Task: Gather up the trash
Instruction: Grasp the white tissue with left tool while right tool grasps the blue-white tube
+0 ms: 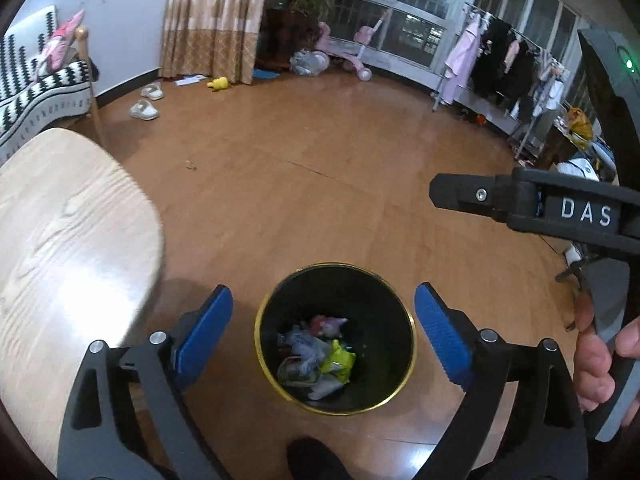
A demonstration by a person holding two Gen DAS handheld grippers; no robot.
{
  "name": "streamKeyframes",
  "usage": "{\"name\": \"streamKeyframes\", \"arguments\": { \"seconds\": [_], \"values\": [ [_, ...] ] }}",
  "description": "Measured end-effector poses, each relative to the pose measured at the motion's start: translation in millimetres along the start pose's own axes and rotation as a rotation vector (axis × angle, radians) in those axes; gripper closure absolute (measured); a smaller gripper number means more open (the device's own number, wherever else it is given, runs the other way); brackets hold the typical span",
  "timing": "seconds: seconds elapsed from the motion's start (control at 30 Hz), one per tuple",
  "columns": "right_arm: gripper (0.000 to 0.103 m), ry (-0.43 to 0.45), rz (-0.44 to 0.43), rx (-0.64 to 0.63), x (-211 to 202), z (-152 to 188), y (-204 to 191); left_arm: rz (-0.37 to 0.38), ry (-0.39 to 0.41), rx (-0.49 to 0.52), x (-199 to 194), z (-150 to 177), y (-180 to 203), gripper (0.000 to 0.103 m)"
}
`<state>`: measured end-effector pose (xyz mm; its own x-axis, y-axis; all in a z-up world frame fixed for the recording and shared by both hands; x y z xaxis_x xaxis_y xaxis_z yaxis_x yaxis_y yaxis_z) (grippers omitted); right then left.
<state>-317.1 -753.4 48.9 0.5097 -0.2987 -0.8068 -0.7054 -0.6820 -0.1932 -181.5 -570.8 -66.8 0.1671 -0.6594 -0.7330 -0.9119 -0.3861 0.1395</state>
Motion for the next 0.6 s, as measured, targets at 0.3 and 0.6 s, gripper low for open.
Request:
{"name": "streamKeyframes", "arguments": {
  "seconds": [0.3, 0.6],
  "values": [
    [0.018, -0.015, -0.12, -0.133, 22, -7, -114, -0.226, 0.06, -0.14, -68, 3, -97, 0.007],
    [0.018, -0.087, -0.34, -0.381, 46, 26, -321, -0.575, 0.107, -0.388, -185, 56, -284, 0.007]
  ]
}}
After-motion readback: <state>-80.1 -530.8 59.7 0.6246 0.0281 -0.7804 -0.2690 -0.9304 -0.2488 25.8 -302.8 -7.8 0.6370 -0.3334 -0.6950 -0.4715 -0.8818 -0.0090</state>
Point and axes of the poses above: each gripper's, at about its wrist camera, not at the fingertips, and x roughly the way its jaws point, y to its right, z to its underside, the point moved 1 cm from there along x, roughly the way its jaws point, and after that the axes turned 4 degrees about -z, right-handed, at the moved point
